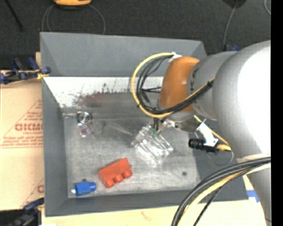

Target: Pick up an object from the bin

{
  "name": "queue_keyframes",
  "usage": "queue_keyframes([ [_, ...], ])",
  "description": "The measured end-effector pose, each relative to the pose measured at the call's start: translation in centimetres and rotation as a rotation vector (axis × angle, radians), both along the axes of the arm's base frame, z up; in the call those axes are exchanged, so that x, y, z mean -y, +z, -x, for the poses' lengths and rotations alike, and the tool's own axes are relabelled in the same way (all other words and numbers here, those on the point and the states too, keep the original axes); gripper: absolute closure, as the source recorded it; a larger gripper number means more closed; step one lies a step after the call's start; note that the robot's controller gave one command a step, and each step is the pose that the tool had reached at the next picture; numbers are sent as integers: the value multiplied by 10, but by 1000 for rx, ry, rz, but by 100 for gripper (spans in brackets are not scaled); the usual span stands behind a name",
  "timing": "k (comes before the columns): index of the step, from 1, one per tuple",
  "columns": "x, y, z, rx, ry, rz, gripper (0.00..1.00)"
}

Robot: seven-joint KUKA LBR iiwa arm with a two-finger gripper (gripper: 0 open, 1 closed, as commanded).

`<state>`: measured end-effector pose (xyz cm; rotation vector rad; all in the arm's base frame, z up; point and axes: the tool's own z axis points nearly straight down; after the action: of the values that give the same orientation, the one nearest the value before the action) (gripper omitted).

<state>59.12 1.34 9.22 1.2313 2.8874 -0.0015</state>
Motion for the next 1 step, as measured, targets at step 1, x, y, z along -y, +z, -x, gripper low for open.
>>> queue_keyframes([
  [1, 1, 17, 0, 0, 5, 0, 100],
])
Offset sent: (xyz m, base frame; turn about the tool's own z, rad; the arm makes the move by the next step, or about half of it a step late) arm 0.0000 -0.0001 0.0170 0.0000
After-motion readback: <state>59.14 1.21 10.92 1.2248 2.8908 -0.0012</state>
